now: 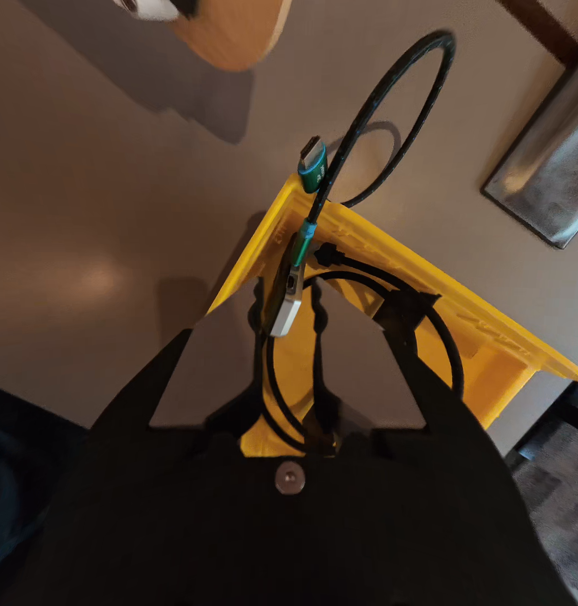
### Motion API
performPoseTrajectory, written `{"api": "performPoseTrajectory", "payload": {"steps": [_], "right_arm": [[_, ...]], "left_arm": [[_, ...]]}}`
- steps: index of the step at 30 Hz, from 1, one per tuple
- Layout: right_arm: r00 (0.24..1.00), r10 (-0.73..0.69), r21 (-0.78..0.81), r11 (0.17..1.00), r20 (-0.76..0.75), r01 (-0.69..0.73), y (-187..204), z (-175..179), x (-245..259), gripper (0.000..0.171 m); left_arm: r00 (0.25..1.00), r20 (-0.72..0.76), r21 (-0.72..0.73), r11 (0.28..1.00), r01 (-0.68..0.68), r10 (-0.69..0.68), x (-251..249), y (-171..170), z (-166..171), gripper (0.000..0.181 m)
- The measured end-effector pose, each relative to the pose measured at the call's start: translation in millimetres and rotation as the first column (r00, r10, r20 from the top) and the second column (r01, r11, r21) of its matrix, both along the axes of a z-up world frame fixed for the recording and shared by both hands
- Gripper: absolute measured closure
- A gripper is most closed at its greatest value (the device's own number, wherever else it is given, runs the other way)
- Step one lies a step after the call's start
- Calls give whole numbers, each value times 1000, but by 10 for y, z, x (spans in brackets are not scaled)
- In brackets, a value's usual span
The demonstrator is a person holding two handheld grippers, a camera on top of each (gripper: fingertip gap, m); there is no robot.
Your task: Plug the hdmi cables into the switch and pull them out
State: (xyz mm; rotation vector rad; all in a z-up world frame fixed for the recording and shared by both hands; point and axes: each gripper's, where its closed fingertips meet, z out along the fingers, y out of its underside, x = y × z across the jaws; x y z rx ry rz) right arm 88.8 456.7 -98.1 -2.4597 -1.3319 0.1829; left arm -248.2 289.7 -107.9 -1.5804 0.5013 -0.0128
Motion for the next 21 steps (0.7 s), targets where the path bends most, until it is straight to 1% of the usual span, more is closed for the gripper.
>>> {"api": "performPoseTrajectory", "payload": {"steps": [1,4,7,10,15,18,20,21], "right_arm": [[999,-8,-6,1000,-32,7,-26,115,14,138],[992,-50,12,999,-117,52,-17,397,66,134],[965,-100,9,994,-242,105,27,558,-54,123],[950,-144,-3,989,-276,149,97,483,-236,117],[943,-208,67,970,-260,233,429,222,-460,117],[921,-255,-32,966,-295,257,538,110,-599,115],[909,-281,-62,959,-308,275,611,90,-646,121],[908,-290,-61,956,-301,286,641,78,-643,130]], "left_arm": [[1000,-3,0,1000,1,-1,5,0,-1,172],[1000,-11,1,1000,4,-4,20,0,-6,172],[1000,-18,0,1000,4,-4,30,-1,-12,172],[1000,-24,1,1000,6,-6,43,-7,-14,172],[1000,-29,1,1000,9,-9,46,-8,-19,172],[1000,-25,0,1000,11,-11,42,-7,-18,172],[1000,-28,-3,1000,14,-14,46,-4,-22,172],[999,-32,-4,1000,16,-16,52,-3,-27,172]]}}
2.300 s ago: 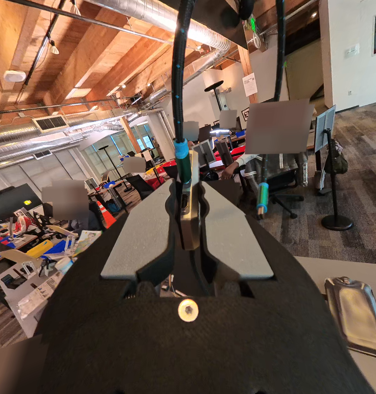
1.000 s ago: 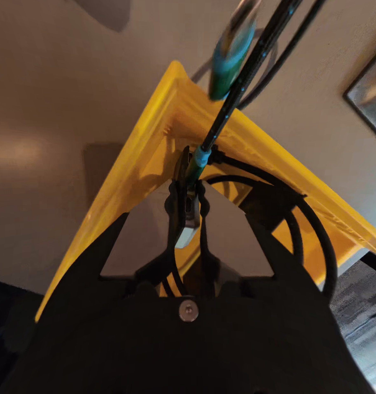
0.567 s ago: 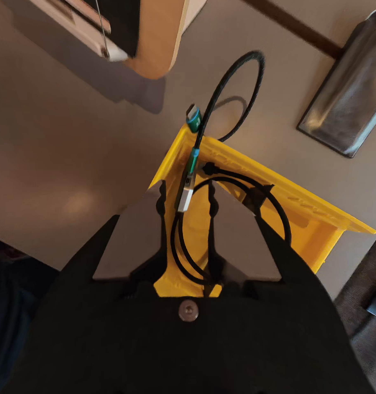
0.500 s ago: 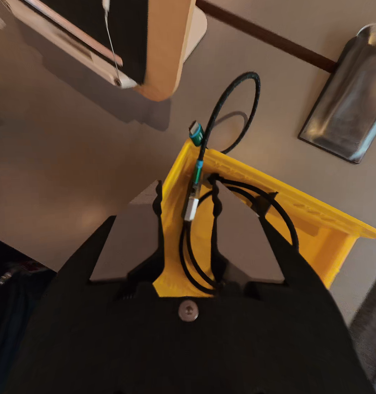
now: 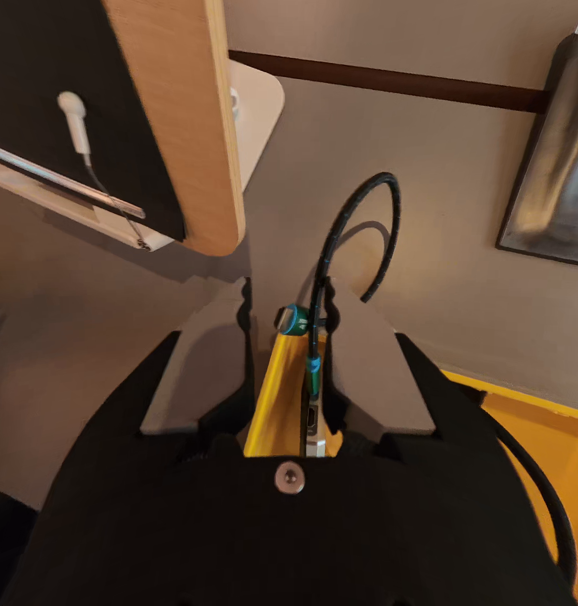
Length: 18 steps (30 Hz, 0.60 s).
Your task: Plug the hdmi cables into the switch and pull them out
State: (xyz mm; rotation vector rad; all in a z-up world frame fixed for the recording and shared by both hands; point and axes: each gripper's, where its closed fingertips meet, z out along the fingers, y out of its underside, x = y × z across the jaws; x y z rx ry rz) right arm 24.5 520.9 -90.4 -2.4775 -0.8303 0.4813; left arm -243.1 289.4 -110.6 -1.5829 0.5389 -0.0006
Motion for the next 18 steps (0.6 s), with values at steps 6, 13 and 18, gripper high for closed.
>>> {"api": "performPoseTrajectory", "payload": {"steps": [6,13,18], "right_arm": [[997,24,43,999,78,-28,-63,60,135,168],[994,36,84,995,105,-44,-166,235,271,171],[991,55,154,985,122,-73,-280,442,419,171]], "left_arm": [[1000,-28,-2,1000,4,-4,22,-2,-20,173],[1000,-26,0,1000,1,-1,17,-4,-18,174],[1000,-19,-6,1000,3,-3,10,0,-19,174]]}}
